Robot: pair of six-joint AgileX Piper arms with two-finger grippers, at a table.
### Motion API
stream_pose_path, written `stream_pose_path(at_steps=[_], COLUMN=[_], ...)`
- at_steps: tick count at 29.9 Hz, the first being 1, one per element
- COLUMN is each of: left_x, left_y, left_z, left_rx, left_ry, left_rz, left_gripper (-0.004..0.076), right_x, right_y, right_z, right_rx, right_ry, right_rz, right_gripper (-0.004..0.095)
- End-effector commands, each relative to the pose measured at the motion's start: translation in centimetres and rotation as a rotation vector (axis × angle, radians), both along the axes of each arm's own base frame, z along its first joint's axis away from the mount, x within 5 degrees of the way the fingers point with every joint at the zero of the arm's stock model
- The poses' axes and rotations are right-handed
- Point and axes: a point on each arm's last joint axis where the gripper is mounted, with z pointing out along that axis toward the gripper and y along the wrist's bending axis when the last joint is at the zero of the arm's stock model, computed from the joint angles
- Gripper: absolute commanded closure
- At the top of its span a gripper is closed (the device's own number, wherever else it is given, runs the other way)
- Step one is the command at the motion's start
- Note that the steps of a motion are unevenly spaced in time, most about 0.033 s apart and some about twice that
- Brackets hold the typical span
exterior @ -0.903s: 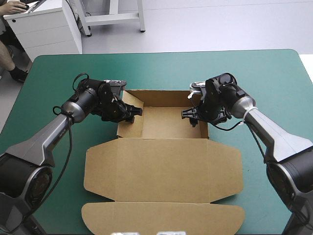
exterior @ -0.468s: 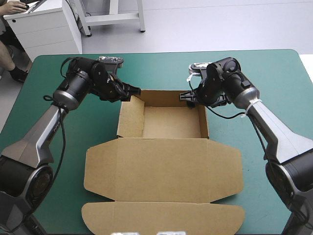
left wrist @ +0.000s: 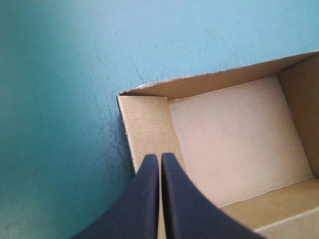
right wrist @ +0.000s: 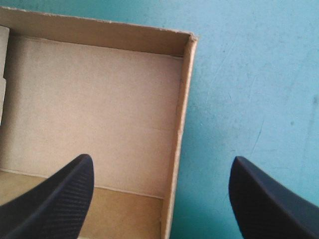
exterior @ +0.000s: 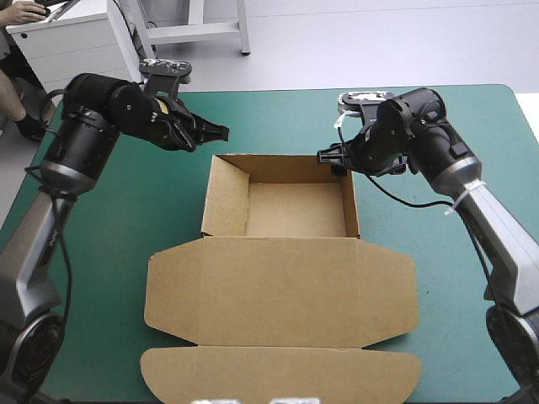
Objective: Fold the box
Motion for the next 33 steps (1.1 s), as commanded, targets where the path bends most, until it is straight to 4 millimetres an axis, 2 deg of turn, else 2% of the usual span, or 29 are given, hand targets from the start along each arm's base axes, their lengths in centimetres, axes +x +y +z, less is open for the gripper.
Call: stream_pose_path(at_steps=[1,5,8,14,17,23,27,30,33], left_x=[-5.4,-10.1,-13.5,-20.0,-22.3,-25.2,-26.2,-26.8,-27.5], left_y=[1.8,4.1,5.8,8.5,9.5,10.7,11.2,11.4,11.7], left_z=[4.2,5.4,5.2,3.3,1.6,-1.9,-4.5,-5.9,-6.8], left_rx=[-0.056,-0.033,-0.013,-0.016,-0.019,-0.003,0.011,0.017,0.015], left_ry=[-0.089,-0.160,-0.196,-0.234,-0.241,-0.219,-0.186,-0.172,-0.177], left_rz=[-0.019,-0.035,-0.027,-0.030,-0.029,-0.037,-0.040,-0.041,-0.041], left_gripper=[0.0733,0.0733,0.0733,0.0733,0.0733,0.0733,0.0733,0.0733,0.0733], right_x=[-2.1,-2.0,-1.4,0.3,1.2,2.6,3.2,3.4,3.4], right_y=[-1.2,-1.1,-0.9,-0.1,0.3,0.9,1.3,1.4,1.4], right_z=[1.7,0.6,0.0,-2.5,-4.2,-7.2,-8.6,-9.0,-9.1], right_rx=[0.013,0.005,0.007,-0.023,-0.044,-0.094,-0.108,-0.107,-0.103], right_ry=[-0.031,-0.008,-0.012,0.044,0.083,0.163,0.201,0.212,0.210], right_rz=[-0.016,-0.015,-0.026,-0.022,-0.018,0.002,0.003,0.001,-0.003], right_gripper=[0.0215,0.0215,0.0215,0.0215,0.0215,0.0215,0.0225,0.0301,0.0483])
